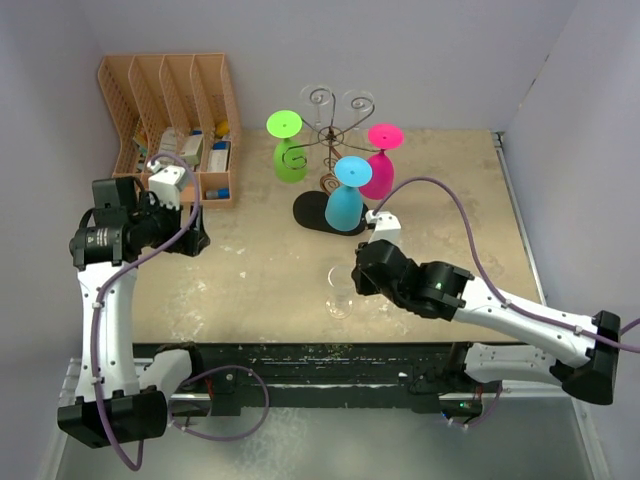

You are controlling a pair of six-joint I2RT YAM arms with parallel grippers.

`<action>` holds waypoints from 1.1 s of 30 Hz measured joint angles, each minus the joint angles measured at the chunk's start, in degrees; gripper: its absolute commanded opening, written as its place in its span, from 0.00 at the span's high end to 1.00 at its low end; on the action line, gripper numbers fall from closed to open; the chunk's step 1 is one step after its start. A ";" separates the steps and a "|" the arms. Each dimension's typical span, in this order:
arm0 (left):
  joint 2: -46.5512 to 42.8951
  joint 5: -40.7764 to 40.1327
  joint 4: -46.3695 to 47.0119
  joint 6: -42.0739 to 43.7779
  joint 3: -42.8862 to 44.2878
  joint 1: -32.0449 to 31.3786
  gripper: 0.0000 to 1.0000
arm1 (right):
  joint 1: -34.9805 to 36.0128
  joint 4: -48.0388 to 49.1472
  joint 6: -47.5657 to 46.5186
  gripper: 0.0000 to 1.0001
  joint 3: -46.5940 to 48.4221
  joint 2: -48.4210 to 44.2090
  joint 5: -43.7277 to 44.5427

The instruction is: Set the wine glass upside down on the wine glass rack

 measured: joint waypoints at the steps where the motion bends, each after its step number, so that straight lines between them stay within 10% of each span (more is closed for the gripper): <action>1: -0.28 -1.86 0.26 -0.35 -0.66 0.00 0.11 | 0.00 -0.39 0.50 0.88 0.00 0.76 -0.15; 33: -3.91 -8.94 1.84 -1.38 -1.70 -1.66 0.10 | 0.00 -2.93 3.37 0.62 4.68 2.12 -0.74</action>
